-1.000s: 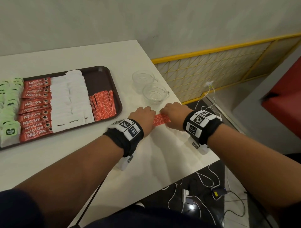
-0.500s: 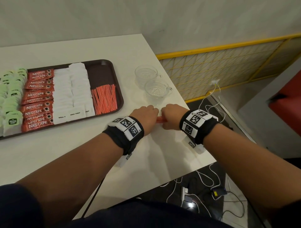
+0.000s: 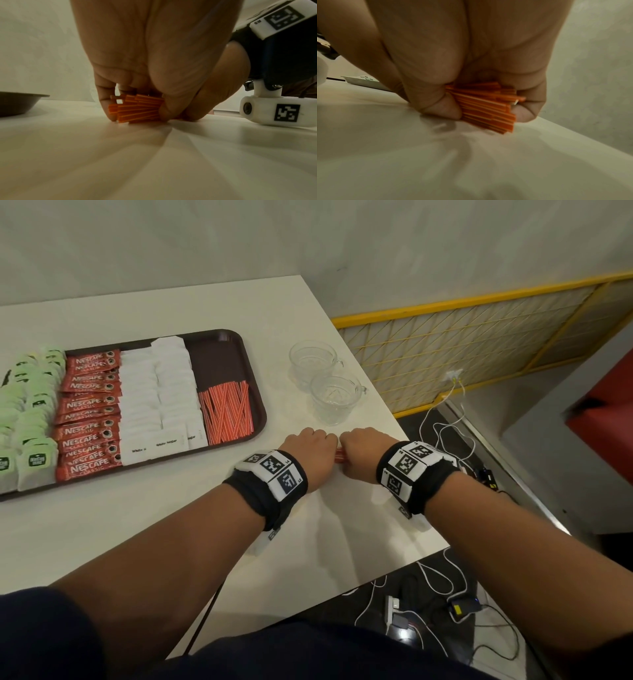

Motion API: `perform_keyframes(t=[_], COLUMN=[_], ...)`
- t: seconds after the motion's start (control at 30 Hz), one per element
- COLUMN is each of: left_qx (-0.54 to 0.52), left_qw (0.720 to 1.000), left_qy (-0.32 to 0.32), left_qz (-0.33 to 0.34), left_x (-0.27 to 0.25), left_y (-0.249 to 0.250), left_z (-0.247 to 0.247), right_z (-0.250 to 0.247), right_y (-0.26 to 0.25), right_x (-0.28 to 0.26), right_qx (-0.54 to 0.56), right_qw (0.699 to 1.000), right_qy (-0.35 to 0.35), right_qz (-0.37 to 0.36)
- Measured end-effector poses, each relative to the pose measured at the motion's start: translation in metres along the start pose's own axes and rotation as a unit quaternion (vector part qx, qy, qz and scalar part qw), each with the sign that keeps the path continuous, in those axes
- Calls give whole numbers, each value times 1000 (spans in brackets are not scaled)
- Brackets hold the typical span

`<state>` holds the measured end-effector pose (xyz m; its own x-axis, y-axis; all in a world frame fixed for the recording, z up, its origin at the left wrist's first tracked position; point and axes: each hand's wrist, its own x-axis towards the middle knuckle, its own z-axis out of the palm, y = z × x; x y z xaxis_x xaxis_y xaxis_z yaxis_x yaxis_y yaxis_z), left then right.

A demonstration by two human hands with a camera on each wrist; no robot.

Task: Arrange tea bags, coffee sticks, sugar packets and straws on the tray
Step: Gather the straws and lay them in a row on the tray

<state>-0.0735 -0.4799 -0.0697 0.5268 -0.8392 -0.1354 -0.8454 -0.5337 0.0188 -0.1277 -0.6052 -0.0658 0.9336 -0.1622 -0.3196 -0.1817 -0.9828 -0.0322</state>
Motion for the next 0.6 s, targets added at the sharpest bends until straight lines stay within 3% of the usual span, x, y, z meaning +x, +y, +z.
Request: perform_keyframes(t=[0.6], left_qx=[-36], left_qw=[999], left_qy=[-14], left_qz=[24], left_x=[-1], left_y=[-1], left_z=[3], right_z=[6], right_y=[5], right_x=[-1], right_qx=[24], right_qw=[1000], right_qy=[6], right_qz=[-14])
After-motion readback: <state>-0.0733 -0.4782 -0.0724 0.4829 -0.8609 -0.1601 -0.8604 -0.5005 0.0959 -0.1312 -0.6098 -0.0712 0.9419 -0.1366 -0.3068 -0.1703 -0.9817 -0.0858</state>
